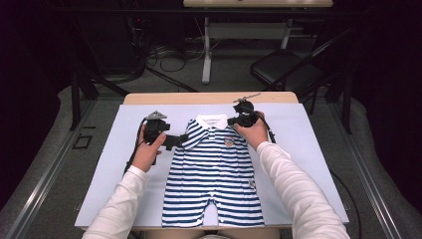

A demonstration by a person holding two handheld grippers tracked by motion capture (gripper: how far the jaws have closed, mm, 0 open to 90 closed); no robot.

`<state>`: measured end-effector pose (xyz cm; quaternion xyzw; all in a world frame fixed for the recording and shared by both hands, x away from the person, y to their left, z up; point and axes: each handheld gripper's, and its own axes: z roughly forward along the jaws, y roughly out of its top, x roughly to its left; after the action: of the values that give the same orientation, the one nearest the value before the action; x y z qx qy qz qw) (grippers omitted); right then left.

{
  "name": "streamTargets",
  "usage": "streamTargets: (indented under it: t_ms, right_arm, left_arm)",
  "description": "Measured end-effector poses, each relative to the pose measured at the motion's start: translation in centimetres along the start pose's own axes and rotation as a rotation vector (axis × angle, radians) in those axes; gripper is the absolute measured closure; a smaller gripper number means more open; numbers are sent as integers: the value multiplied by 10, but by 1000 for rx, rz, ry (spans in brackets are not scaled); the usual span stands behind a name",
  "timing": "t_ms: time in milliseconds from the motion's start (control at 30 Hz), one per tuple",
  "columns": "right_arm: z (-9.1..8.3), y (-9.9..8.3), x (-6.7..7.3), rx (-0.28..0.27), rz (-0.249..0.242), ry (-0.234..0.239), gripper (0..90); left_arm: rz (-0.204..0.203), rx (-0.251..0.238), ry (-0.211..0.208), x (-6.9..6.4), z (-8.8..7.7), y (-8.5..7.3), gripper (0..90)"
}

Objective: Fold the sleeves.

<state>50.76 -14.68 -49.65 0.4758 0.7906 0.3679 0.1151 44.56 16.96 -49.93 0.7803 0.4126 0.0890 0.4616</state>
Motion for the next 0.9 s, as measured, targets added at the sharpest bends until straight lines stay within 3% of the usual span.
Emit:
streamTargets:
  t_ms: [433, 900]
  right_arm:
    - [12, 3, 24, 17, -37, 39, 896]
    - [26, -2, 33, 54, -61, 36, 895]
  left_arm:
    - [2, 0, 0, 0, 0, 0, 9]
    - [2, -4, 0, 1, -1, 0, 9]
